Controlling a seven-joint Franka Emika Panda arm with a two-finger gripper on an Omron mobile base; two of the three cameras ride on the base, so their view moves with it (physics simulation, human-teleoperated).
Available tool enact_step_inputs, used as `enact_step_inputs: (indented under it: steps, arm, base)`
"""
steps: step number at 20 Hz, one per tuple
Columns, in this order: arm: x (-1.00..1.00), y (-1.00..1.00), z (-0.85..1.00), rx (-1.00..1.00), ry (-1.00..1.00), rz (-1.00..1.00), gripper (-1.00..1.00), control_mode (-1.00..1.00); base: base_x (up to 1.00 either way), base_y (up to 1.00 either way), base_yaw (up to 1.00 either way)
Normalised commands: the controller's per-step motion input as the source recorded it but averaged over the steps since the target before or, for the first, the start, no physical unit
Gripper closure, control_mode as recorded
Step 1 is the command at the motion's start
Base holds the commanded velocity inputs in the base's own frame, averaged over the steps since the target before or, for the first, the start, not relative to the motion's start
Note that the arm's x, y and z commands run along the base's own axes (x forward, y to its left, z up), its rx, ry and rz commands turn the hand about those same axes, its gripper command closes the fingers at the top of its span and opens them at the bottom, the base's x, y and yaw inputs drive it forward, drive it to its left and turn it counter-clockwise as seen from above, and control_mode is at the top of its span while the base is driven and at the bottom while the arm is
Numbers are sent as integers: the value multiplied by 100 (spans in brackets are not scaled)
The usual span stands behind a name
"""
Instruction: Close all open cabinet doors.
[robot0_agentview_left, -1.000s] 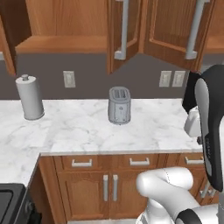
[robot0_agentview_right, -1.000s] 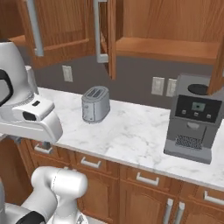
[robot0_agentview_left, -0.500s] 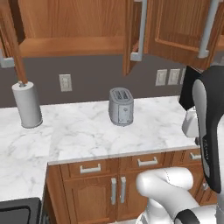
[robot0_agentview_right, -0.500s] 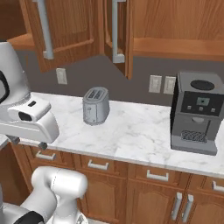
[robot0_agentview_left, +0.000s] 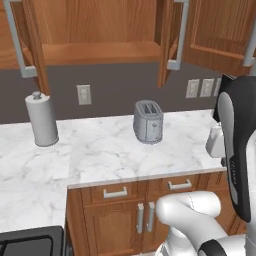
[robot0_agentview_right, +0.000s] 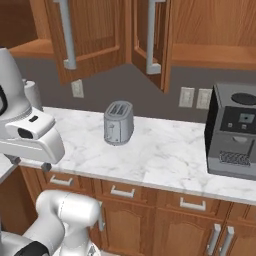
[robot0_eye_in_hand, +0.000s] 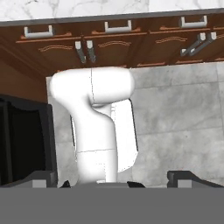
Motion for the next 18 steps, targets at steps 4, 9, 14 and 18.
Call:
enact_step_inputs:
  steps: [4, 9, 14, 18]
  arm:
    - [0, 0, 0, 0, 0, 0, -100, 100]
    - [0, 0, 0, 0, 0, 0, -100, 100]
    - [0, 0, 0, 0, 0, 0, -100, 100]
    - [0, 0, 0, 0, 0, 0, -100, 100]
  base:
    - [35, 22, 0]
    - [41, 25, 0]
    - [40, 43, 0]
    - [38, 61, 0]
